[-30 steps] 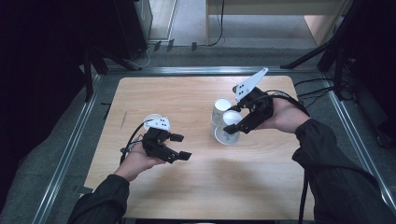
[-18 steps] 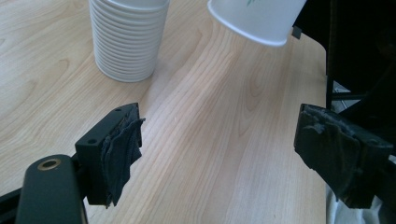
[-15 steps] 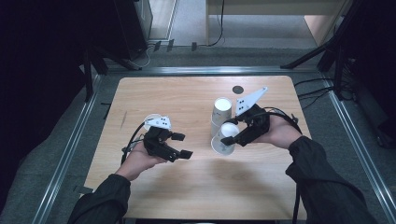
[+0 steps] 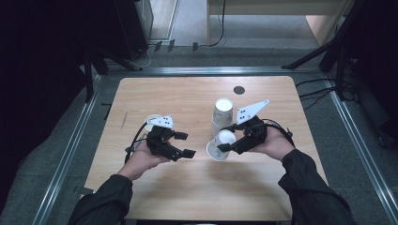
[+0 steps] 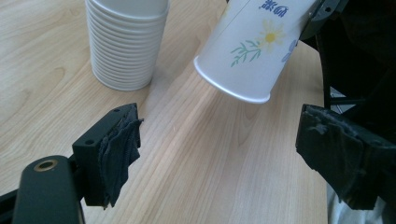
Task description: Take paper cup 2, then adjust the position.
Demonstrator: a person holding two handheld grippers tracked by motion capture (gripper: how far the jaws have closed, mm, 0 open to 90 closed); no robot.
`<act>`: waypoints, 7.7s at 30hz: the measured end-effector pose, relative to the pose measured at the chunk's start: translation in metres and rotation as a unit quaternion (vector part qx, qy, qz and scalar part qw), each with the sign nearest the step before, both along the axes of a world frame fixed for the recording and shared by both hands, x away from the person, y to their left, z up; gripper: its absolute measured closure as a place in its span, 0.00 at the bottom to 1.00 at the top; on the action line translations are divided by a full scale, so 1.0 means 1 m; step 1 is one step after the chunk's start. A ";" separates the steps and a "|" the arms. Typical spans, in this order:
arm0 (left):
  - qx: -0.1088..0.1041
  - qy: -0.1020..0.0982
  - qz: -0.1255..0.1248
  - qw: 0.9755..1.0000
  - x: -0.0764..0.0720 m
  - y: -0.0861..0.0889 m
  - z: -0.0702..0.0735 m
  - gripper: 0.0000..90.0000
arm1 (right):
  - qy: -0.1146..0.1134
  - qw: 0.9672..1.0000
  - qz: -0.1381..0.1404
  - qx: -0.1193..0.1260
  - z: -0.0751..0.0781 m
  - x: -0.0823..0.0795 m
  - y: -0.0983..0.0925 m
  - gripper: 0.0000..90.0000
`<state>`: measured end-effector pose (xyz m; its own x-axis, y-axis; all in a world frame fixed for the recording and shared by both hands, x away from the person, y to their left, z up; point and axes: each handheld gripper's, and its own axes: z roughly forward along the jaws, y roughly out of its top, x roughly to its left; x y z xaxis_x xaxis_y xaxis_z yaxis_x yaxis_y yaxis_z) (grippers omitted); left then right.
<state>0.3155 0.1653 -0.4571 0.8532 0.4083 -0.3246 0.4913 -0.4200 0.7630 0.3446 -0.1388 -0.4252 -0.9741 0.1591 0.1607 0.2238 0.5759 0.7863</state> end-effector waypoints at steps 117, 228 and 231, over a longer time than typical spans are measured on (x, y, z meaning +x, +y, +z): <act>0.004 -0.028 -0.073 0.997 0.001 -0.029 -0.018 0.23 | 0.038 0.991 -0.020 0.128 -0.026 -0.010 0.025 0.32; 0.294 -0.033 -0.186 0.937 0.018 -0.059 0.029 0.24 | -0.015 0.996 -0.028 0.088 -0.042 -0.026 0.036 0.33; 0.301 -0.035 -0.187 0.935 0.019 -0.059 0.029 0.24 | -0.016 0.996 -0.027 0.085 -0.043 -0.026 0.037 0.34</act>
